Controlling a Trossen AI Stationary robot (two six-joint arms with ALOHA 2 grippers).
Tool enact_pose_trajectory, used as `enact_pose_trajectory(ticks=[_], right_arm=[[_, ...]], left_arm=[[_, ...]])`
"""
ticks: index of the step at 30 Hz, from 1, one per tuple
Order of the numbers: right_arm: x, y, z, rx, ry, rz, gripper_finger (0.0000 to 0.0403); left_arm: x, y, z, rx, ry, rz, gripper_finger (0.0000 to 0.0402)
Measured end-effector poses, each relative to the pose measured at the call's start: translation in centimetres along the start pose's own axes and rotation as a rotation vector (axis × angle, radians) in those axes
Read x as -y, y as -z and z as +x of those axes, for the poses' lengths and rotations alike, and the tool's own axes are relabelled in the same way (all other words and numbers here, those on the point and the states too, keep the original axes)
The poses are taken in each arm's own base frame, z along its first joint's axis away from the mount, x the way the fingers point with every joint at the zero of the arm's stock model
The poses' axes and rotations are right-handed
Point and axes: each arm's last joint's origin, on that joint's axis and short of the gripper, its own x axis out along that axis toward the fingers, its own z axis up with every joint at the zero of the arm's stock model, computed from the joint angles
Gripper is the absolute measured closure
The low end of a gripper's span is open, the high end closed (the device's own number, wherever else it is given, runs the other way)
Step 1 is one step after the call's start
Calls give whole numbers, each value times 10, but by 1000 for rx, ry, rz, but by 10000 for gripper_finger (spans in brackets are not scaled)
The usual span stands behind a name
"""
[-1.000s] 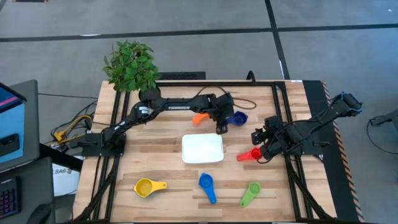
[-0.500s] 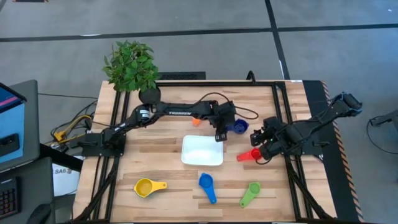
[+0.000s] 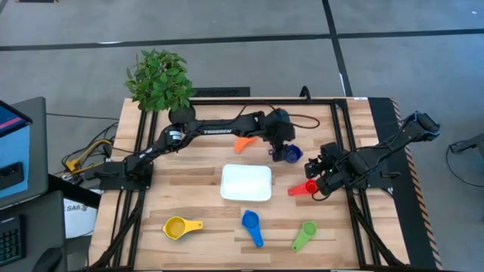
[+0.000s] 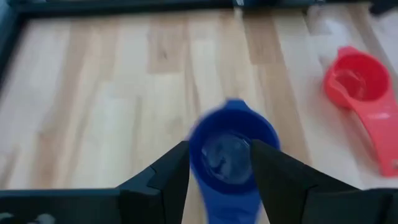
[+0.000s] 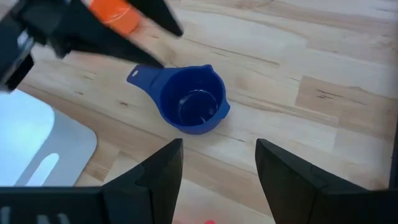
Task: Nest measuring cups in basket
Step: Stack the purple measuring cup into the yellow measuring cup
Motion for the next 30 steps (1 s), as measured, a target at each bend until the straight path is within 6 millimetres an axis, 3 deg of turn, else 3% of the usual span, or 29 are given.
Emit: enact_pose_trajectory(ticks=[8,12,30], right_arm=[[-2,0,0,-12,-12,14,178],[-2,1,0,-14,-18,19,178],[-4,1,0,-16,-29,28,178]], left_arm=[[-11,2,5,85,-60,29,243],[-9,17,14,70,-57,24,243],[-10,42,25,79,-65,-23,243]])
